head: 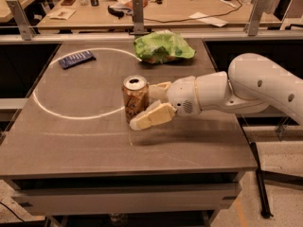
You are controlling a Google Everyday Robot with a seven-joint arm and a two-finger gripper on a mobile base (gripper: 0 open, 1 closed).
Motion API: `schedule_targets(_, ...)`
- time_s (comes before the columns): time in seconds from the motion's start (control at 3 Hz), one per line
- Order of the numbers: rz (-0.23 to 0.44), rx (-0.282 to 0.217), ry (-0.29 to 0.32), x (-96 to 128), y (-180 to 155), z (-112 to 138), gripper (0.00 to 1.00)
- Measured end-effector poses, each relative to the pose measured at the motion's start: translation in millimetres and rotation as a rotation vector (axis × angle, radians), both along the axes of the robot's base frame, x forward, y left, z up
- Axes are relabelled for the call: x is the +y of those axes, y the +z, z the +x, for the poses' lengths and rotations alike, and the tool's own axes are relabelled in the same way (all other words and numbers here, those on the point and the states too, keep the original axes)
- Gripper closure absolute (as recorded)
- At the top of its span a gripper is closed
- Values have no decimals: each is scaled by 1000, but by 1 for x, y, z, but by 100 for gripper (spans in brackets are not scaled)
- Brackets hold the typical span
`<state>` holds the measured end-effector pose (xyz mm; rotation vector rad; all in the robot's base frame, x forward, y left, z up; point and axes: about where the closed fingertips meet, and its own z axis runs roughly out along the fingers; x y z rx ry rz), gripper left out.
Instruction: Place orange can upright
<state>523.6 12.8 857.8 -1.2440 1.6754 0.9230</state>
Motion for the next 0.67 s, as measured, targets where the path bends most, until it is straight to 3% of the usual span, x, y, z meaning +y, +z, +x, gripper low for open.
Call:
schedule_targets(0.33, -20, -29, 5, -20, 15, -7, 0)
schedule_targets(0.67, -19, -29, 8, -20, 16, -7, 0)
